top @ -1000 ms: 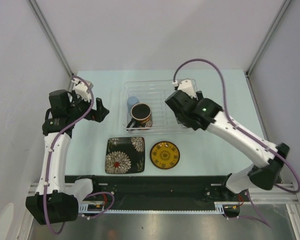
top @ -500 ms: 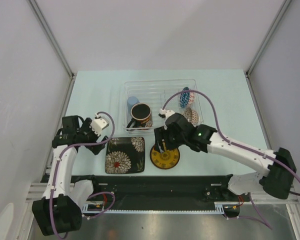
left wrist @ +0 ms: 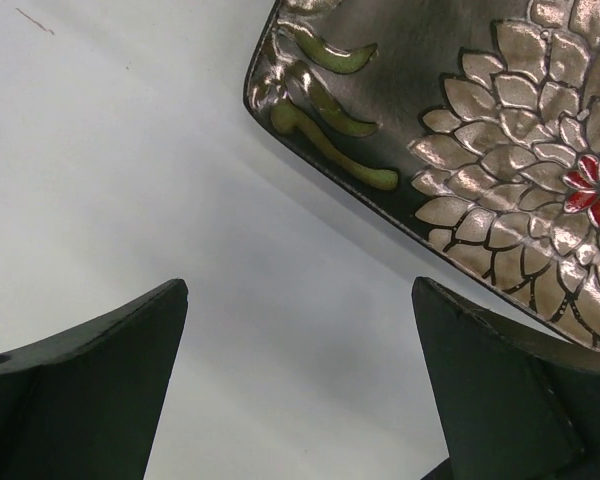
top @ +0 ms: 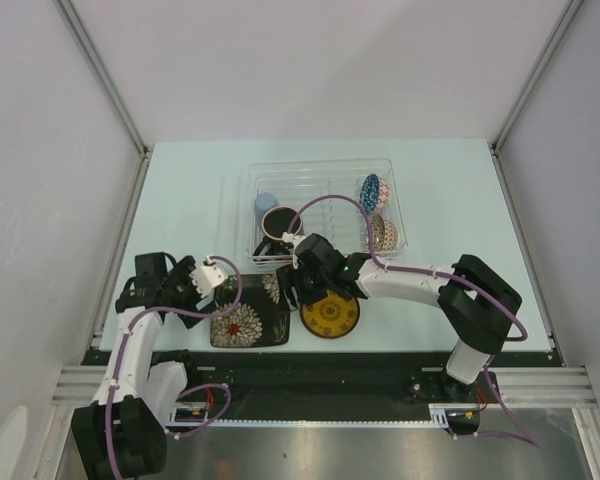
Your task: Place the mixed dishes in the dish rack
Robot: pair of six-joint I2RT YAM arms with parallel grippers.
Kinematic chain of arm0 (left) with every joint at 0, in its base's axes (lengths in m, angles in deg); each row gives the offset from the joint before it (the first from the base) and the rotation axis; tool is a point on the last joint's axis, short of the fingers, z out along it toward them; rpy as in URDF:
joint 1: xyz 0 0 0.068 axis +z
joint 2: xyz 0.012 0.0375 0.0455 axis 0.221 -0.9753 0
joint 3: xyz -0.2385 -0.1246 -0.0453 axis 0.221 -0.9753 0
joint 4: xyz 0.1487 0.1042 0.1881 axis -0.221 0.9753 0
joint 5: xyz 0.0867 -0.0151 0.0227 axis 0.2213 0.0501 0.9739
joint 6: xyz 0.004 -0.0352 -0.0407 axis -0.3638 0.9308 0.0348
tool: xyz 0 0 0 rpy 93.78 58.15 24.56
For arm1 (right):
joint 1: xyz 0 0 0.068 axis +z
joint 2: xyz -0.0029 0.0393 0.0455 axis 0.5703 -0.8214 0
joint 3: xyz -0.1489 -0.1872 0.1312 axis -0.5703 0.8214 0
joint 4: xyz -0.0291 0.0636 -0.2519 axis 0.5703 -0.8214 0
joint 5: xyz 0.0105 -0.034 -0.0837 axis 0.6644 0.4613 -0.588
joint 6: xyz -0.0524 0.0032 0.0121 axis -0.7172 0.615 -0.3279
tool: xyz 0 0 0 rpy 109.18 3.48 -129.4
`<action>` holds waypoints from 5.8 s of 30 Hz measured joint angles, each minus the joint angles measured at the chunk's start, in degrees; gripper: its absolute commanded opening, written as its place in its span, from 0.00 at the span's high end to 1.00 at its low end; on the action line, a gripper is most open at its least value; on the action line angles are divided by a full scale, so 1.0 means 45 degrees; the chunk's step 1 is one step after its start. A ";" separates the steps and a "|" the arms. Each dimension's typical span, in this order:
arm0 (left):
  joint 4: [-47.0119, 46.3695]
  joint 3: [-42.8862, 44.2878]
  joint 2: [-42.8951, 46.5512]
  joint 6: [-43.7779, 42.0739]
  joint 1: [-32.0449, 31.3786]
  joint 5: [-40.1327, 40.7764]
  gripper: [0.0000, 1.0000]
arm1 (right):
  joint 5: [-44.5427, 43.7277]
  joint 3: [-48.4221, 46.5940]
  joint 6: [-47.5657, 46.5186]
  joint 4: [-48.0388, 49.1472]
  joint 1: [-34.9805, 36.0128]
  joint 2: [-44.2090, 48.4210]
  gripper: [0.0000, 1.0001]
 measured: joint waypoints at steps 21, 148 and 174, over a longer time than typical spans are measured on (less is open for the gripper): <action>-0.1608 -0.1146 -0.1146 -0.2618 -0.0296 -0.0510 0.00 | 0.0539 -0.0175 0.0325 0.1467 -0.0131 -0.1783 0.37; -0.0792 0.5479 -0.3492 0.8981 0.3502 -0.6732 0.03 | -0.4935 -0.6547 -1.7141 -0.0384 -0.4600 0.1851 1.00; -0.1661 0.5275 -0.4702 0.9423 0.3502 -0.6722 0.04 | 0.0029 -0.6339 -2.3163 0.1234 -0.5882 -0.1647 1.00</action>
